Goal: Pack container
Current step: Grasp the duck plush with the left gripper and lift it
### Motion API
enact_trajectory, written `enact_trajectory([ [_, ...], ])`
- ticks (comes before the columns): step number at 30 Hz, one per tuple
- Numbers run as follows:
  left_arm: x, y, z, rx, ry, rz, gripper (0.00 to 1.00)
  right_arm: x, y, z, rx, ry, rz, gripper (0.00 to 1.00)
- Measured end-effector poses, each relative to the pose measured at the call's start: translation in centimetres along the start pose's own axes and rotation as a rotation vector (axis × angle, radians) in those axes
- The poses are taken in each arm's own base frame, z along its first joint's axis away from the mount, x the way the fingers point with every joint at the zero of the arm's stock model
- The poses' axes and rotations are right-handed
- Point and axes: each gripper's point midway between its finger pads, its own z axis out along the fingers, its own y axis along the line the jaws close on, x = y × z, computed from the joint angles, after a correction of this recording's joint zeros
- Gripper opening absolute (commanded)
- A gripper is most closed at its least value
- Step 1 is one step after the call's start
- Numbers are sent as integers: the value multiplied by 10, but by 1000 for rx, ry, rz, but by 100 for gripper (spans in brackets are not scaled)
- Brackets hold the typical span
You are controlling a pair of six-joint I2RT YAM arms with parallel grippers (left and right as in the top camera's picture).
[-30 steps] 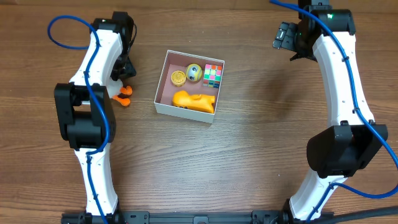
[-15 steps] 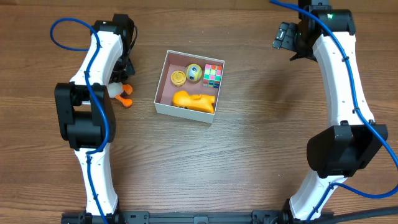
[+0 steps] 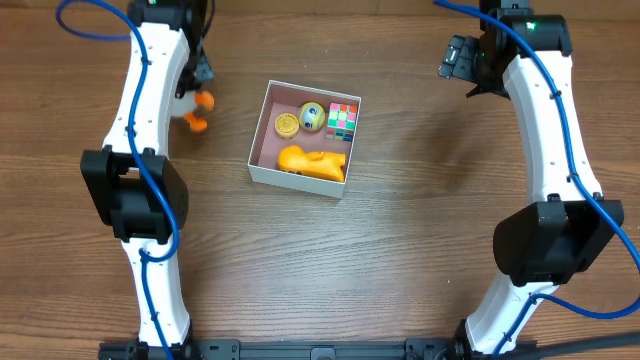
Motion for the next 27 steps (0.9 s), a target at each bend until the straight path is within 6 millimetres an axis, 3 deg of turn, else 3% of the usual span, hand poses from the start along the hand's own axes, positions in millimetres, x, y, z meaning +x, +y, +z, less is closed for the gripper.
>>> enact_trajectory([
  [4, -18, -18, -39, 114, -85, 47, 10, 0, 0, 0, 0, 0, 0, 100],
  [7, -15, -42, -58, 220, -100, 149, 13, 0, 0, 0, 0, 0, 0, 100],
  [16, 62, -131, -99, 526, -31, 680, 22, 0, 0, 0, 0, 0, -1, 100],
  [20, 91, -150, -111, 563, -28, 871, 18, 0, 0, 0, 0, 0, 0, 100],
  [23, 102, -158, -116, 571, -45, 965, 17, 0, 0, 0, 0, 0, 0, 100],
  [27, 112, -155, -115, 530, -30, 1027, 18, 0, 0, 0, 0, 0, 0, 100],
])
